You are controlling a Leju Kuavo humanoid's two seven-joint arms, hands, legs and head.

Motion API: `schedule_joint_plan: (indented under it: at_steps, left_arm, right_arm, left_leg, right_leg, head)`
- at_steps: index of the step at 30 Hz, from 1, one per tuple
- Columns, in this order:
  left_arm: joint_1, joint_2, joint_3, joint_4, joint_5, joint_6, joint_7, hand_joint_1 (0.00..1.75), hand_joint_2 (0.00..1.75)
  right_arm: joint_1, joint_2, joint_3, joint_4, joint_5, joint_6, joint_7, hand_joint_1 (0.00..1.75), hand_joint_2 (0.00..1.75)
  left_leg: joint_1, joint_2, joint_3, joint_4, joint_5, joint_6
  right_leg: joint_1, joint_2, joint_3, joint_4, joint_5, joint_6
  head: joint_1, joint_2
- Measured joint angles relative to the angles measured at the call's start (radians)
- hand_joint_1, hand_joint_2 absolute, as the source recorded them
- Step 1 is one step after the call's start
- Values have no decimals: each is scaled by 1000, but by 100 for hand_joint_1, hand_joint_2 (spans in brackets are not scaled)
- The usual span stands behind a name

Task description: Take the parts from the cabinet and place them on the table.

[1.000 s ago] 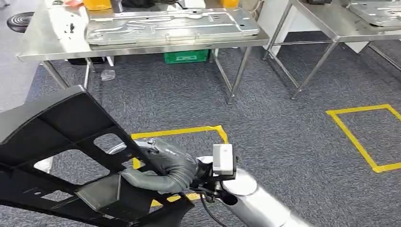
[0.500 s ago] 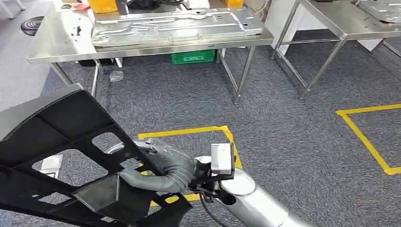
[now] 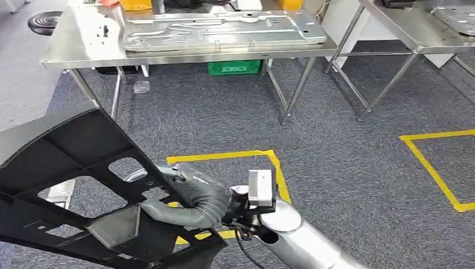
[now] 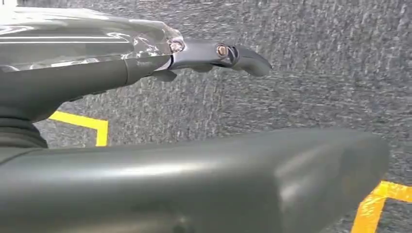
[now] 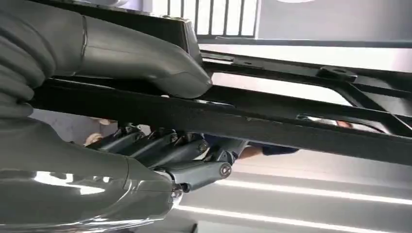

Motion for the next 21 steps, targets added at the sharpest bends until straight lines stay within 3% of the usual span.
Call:
schedule_joint_plan:
  at_steps: [1, 2, 3, 5, 6, 7, 8, 10, 12, 13, 15, 16, 17, 18, 20, 21]
  left_arm:
    - [0, 0, 0, 0, 0, 0, 0, 0, 175]
    - [0, 0, 0, 0, 0, 0, 0, 0, 175]
    - [0, 0, 0, 0, 0, 0, 0, 0, 175]
    - [-1, -1, 0, 0, -1, -2, 0, 0, 175]
    - [-1, -5, 0, 0, -1, -2, 0, 0, 175]
    - [-3, -11, 0, 0, -1, -3, -1, 0, 175]
    - [-2, -8, 1, 0, -2, -3, -2, 0, 175]
    - [0, -8, 1, -1, -4, -3, -3, 0, 175]
    - [-2, -9, 1, -1, -4, -4, -3, 0, 175]
    - [-2, -9, 1, -1, -4, -3, -3, 0, 175]
    - [-2, -6, 1, -1, -5, -3, -4, 0, 175]
    - [0, -5, 2, -1, -7, -3, -4, 0, 175]
    - [1, -5, 2, -1, -11, -4, -4, 0, 175]
    - [2, -5, 2, -1, -16, -5, -4, 0, 175]
    - [0, -3, 3, -1, -20, -5, -4, 0, 175]
    - [-1, -3, 3, -1, -20, -5, -4, 0, 175]
  right_arm:
    - [1, -2, 0, 1, 0, 0, 0, 175, 175]
    - [2, -3, 0, 2, 0, 0, 0, 175, 175]
    - [2, -4, 0, 2, 0, 0, 0, 175, 175]
    - [0, -3, 0, 2, 0, 0, 0, 175, 175]
    - [-1, -3, 0, 2, 0, 0, 0, 175, 175]
    - [-1, -3, 0, 2, 0, 0, 0, 175, 175]
    - [-1, -3, 0, 2, 0, 0, 0, 175, 175]
    - [-1, -3, 0, 2, 0, 0, 0, 175, 175]
    - [-1, 2, -1, 0, 0, -3, -2, 175, 175]
    - [-4, 5, -1, -1, 0, -4, -3, 175, 175]
    - [0, 6, -1, 0, 0, -6, -4, 175, 175]
    - [3, 6, -1, 0, -1, -6, -3, 175, 175]
    - [3, 6, -1, 0, -2, -6, -3, 175, 175]
    - [3, 6, -1, 2, -4, -6, -2, 175, 175]
    - [3, 6, -1, 2, -17, -2, 0, 175, 175]
    - [3, 6, -1, 2, -20, 0, 0, 175, 175]
  left_leg:
    - [-3, 0, 0, 0, 0, 1]
    - [-6, -1, 2, 0, -1, 2]
    - [-10, -3, 4, 0, -3, 4]
    - [-18, -7, 11, 0, -5, 8]
    - [-14, -7, 11, -2, -6, 9]
    - [-20, -7, 5, -2, -6, 5]
    - [-11, -7, 1, -2, -5, 0]
    - [-10, -7, 5, -11, -2, -9]
    - [-13, -5, 7, -4, -14, -18]
    - [-12, -5, -13, 40, -43, -22]
    - [-8, -5, -86, 185, -110, -31]
    - [-6, -5, -122, 251, -128, -37]
    - [-3, -4, -138, 274, -121, -41]
    - [1, -4, -128, 246, -91, -46]
    - [10, -2, -58, 90, 3, -56]
    - [18, -15, -24, 13, 30, -65]
  right_leg:
    - [0, 0, -30, 55, -10, -1]
    - [1, 0, -39, 62, 2, -4]
    - [2, 1, -25, 22, 36, -11]
    - [11, 4, 47, -147, 134, -37]
    - [22, 9, 74, -224, 160, -58]
    - [23, 9, 81, -234, 157, -69]
    - [30, 10, 82, -247, 157, -65]
    - [31, 10, 83, -252, 156, -67]
    - [16, 4, 104, -288, 167, -55]
    - [14, 4, 108, -291, 167, -57]
    - [13, 2, 109, -291, 165, -57]
    - [13, 2, 109, -290, 163, -57]
    - [11, 3, 110, -290, 162, -55]
    - [9, 4, 113, -288, 159, -52]
    - [2, 5, 119, -279, 148, -41]
    - [1, 17, 118, -268, 139, -30]
  head:
    - [0, 0]
    - [0, 0]
    - [0, 0]
    - [0, 0]
    - [0, 0]
    - [-8, 0]
    - [-3, 0]
    - [-4, 0]
    - [-5, 0]
    - [-5, 0]
    - [-5, 0]
    - [-6, 0]
    - [-5, 0]
    - [-5, 0]
    - [-5, 0]
    - [-5, 0]
